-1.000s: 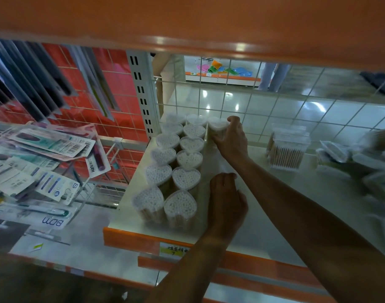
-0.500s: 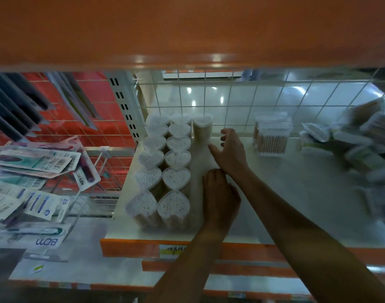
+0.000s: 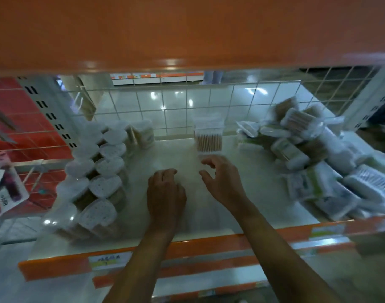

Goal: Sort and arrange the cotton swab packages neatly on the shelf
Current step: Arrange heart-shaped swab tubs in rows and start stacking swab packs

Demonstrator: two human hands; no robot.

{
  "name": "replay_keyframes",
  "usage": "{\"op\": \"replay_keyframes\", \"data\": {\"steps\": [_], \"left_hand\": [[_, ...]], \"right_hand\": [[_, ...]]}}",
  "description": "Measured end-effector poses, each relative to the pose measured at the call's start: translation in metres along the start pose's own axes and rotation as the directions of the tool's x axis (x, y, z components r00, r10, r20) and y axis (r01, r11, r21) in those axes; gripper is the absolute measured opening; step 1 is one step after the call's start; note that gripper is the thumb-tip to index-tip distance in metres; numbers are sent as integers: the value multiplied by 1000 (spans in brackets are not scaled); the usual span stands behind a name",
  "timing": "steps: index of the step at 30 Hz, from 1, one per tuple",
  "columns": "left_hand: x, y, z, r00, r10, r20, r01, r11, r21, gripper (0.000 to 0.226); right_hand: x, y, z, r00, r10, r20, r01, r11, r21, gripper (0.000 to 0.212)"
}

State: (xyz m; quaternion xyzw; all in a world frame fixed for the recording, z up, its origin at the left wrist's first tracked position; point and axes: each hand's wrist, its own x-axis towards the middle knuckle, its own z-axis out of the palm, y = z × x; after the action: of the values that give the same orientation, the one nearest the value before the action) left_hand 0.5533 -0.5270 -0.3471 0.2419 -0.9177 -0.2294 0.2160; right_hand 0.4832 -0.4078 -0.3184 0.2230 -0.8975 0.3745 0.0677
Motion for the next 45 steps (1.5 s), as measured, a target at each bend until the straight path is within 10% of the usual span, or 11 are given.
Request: {"op": "replay_keyframes", "data": {"steps": [12, 28, 45], "left_hand": [[-6, 64, 34, 980, 199, 5, -199, 980, 32, 42], [-18, 83, 42, 976, 200, 90, -188, 974, -124, 39], [-20, 82, 36, 977, 196, 89, -169, 955, -244, 47]], "right_hand": [[5, 68, -85, 924, -48, -380, -65, 958, -281, 26], [25, 109, -110, 941, 289, -174, -337, 782, -524, 53], [20, 77, -103, 979, 176, -103, -185, 979, -88, 52]]}}
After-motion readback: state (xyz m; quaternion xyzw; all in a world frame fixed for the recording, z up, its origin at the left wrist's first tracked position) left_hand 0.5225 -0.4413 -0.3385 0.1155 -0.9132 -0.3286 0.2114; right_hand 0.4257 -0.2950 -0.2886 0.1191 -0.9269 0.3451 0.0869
